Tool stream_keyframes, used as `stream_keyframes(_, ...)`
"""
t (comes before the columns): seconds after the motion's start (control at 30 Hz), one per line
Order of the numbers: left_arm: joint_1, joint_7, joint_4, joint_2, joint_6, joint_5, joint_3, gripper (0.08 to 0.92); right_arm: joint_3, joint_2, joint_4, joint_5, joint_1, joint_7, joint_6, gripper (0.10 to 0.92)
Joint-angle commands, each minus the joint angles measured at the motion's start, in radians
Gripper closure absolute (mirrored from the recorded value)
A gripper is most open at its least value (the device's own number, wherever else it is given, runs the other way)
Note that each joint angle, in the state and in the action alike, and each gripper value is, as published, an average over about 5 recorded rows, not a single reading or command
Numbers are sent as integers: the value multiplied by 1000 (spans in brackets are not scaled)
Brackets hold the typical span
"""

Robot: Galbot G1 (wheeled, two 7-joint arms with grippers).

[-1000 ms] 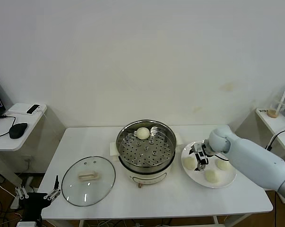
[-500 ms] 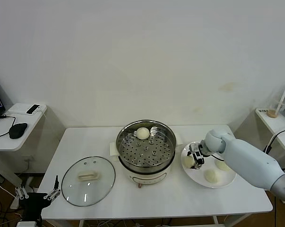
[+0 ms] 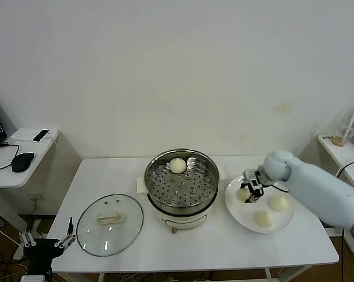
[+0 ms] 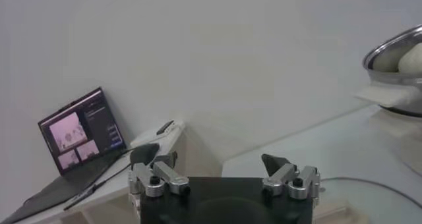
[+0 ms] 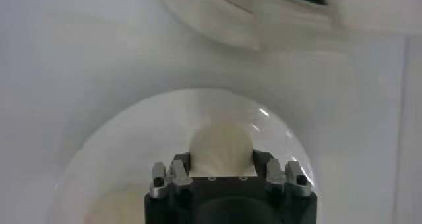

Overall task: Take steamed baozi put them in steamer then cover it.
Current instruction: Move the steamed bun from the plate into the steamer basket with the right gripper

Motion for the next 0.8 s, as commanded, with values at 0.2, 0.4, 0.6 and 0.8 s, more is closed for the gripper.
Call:
stream_keyframes(0.2,-9,-1,-3,3,1,5,20,177,-129,-119,187,145,337,-12,-38,418)
stream_keyframes(0.4,-11,-1,-7,2,2,6,22,177,-247,-27,234,276,528,13,-82,414)
stream_keyframes(0.6,-13,-1,-3,-1,1,4,12,177,-307,148,240,412,573,71,-170,413)
stream_keyframes(0.8,-16,0,2,-5,1,1,0,177,-332,341,157,477,503,151,-255,410)
